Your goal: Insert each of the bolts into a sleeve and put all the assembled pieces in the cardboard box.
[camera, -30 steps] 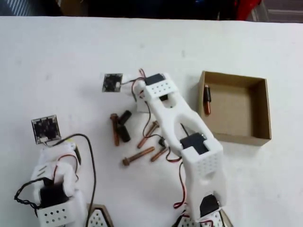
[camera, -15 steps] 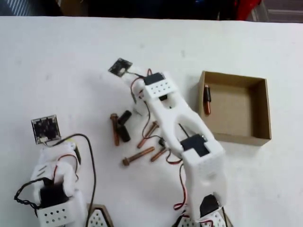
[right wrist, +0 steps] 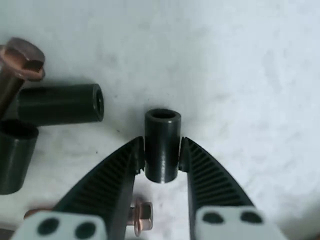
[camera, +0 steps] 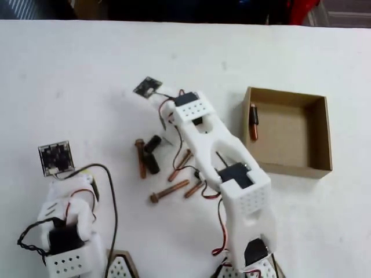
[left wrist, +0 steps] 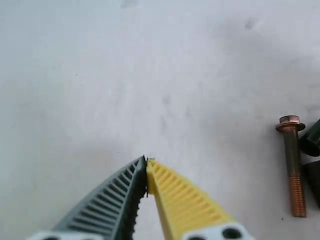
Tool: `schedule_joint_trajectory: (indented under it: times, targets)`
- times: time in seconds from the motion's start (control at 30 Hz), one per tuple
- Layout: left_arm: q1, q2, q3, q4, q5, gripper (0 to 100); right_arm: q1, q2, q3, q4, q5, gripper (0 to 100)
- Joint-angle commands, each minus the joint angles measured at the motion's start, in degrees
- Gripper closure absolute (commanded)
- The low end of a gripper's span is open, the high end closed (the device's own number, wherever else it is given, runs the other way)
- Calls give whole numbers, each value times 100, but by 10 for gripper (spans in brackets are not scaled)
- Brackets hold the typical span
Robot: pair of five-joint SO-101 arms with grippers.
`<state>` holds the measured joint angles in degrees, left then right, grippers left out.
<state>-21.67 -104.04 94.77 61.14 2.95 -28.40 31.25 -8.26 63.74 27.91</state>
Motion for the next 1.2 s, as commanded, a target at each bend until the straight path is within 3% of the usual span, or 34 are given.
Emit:
schedule_joint_trajectory:
  times: [0.0, 0.3, 0.6, 1.17]
  targets:
    - [-22, -57, -26, -132, -70, 978, -22, -48, -123, 48, -26, 934]
    - [-22, -57, -26, -132, -70, 978, -22, -66, -255, 101, -26, 982]
    - [-22, -57, 26, -149, -70, 977, 22, -629, -1354, 1666, -44, 981]
    - [-13, -57, 35, -105, -44, 977, 22, -4013, -1758, 3512, -88, 981]
